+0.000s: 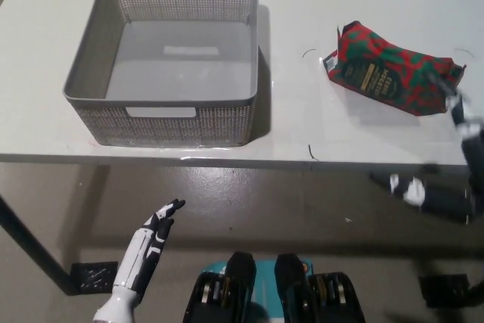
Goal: Use the right hand to pick up a bag of coffee beans on the right hand side and place it into a container on the left hand side
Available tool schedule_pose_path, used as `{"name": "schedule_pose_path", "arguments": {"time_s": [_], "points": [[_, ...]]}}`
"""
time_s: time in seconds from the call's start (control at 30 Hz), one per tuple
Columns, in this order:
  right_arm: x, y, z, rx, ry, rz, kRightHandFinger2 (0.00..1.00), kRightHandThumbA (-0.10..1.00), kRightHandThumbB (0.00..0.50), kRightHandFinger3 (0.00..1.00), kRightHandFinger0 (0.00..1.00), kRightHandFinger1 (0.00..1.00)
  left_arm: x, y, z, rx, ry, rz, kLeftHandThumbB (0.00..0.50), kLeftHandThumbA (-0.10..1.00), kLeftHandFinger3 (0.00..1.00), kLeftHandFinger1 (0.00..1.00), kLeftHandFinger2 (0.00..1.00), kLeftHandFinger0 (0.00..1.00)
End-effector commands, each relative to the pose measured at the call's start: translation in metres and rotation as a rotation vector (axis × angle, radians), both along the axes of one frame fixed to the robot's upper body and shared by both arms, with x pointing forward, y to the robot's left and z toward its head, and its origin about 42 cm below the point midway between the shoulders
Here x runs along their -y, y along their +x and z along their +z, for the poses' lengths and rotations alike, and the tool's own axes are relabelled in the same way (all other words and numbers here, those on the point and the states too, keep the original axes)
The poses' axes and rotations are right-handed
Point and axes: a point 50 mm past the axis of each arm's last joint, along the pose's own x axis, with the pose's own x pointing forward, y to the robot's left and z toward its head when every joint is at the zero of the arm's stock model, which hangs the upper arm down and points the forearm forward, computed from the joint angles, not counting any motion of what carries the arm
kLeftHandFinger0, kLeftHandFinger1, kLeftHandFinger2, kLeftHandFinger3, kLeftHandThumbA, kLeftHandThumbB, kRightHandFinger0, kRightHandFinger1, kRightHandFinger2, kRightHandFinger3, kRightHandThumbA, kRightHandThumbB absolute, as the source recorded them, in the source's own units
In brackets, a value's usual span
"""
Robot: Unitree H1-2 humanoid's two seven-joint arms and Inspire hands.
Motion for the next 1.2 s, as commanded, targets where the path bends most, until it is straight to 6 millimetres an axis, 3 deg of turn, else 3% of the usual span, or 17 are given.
{"name": "schedule_pose_path", "arguments": {"time_s": [0.0,0.17,0.27,0.33,0.43,0.6,0.63,0.67,0.87,1.0,1.17], "points": [[0.002,0.049,0.089,0.060,-0.262,-0.186,1.00,0.97,0.434,1.00,1.00,1.00,0.002,0.003,0.014,0.097,-0.004,-0.031,0.280,1.00,1.00,1.00,1.00,1.00],[-0.002,0.098,0.123,-0.029,-0.410,-0.241,1.00,0.94,0.434,1.00,1.00,1.00,0.004,-0.028,-0.001,0.039,-0.018,-0.030,0.294,1.00,1.00,1.00,1.00,1.00],[-0.006,0.131,0.144,-0.050,-0.495,-0.255,1.00,0.92,0.434,1.00,1.00,1.00,0.005,-0.029,-0.002,0.037,-0.017,-0.032,0.295,1.00,1.00,1.00,1.00,1.00],[-0.010,0.147,0.150,-0.074,-0.528,-0.268,1.00,0.94,0.472,1.00,1.00,1.00,0.004,-0.029,-0.002,0.033,-0.020,-0.033,0.302,1.00,1.00,1.00,1.00,1.00],[-0.017,0.174,0.160,-0.166,-0.634,-0.307,1.00,0.99,0.490,1.00,1.00,1.00,0.006,-0.032,-0.005,0.031,-0.023,-0.038,0.300,1.00,1.00,1.00,1.00,1.00],[-0.026,0.217,0.167,-0.292,-0.706,-0.347,1.00,0.92,0.500,1.00,1.00,1.00,0.006,-0.033,-0.006,0.025,-0.037,-0.038,0.292,1.00,1.00,1.00,1.00,1.00],[-0.027,0.221,0.169,-0.312,-0.719,-0.354,1.00,0.90,0.473,1.00,1.00,1.00,0.006,-0.033,-0.006,0.021,-0.039,-0.038,0.299,1.00,1.00,1.00,1.00,1.00],[-0.028,0.227,0.170,-0.337,-0.725,-0.355,1.00,0.91,0.498,1.00,1.00,1.00,0.005,-0.034,-0.007,0.019,-0.040,-0.038,0.301,1.00,1.00,1.00,1.00,1.00],[-0.030,0.258,0.179,-0.505,-0.792,-0.380,1.00,0.94,0.500,1.00,1.00,1.00,0.007,-0.034,-0.007,0.021,-0.051,-0.038,0.297,1.00,1.00,1.00,1.00,1.00],[-0.031,0.265,0.177,-0.534,-0.840,-0.383,1.00,1.00,0.500,1.00,1.00,1.00,0.008,-0.034,-0.008,0.019,-0.053,-0.036,0.303,1.00,1.00,1.00,1.00,1.00],[-0.026,0.272,0.170,-0.587,-0.853,-0.402,1.00,0.99,0.500,1.00,1.00,1.00,0.006,-0.032,-0.005,0.035,-0.053,-0.044,0.286,1.00,1.00,1.00,1.00,1.00]]}}
